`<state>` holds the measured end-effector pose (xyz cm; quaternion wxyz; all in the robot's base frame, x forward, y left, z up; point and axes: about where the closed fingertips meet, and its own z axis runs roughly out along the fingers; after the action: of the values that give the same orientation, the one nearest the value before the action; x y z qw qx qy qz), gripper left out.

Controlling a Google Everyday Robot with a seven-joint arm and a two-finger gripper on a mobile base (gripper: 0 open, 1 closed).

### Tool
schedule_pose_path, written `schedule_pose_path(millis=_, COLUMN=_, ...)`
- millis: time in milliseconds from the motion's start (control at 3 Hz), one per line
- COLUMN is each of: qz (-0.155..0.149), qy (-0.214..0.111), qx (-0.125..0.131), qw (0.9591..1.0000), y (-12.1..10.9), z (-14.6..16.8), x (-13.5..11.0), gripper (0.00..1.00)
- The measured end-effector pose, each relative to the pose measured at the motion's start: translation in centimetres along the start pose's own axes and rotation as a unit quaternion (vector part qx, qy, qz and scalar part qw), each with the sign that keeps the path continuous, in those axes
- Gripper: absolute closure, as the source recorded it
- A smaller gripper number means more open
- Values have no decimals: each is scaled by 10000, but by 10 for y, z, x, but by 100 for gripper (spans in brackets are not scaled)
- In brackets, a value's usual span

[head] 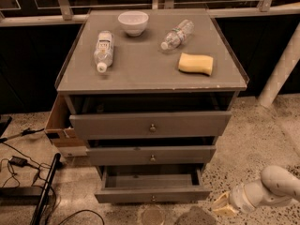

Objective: Close bottom drawer

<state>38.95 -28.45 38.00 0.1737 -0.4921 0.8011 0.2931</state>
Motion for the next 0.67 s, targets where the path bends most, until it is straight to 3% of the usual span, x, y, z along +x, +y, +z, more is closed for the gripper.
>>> schedule_pose_path(millis=333, qz=-515, qy=-47, qx=49, qw=9986, y=0, z=43, x=10, gripper=100)
schedule_pose_path(millis=667, qz=-1267, qy=-197, qx=220, qw=9915, y=-8, z=99, x=7, gripper=100)
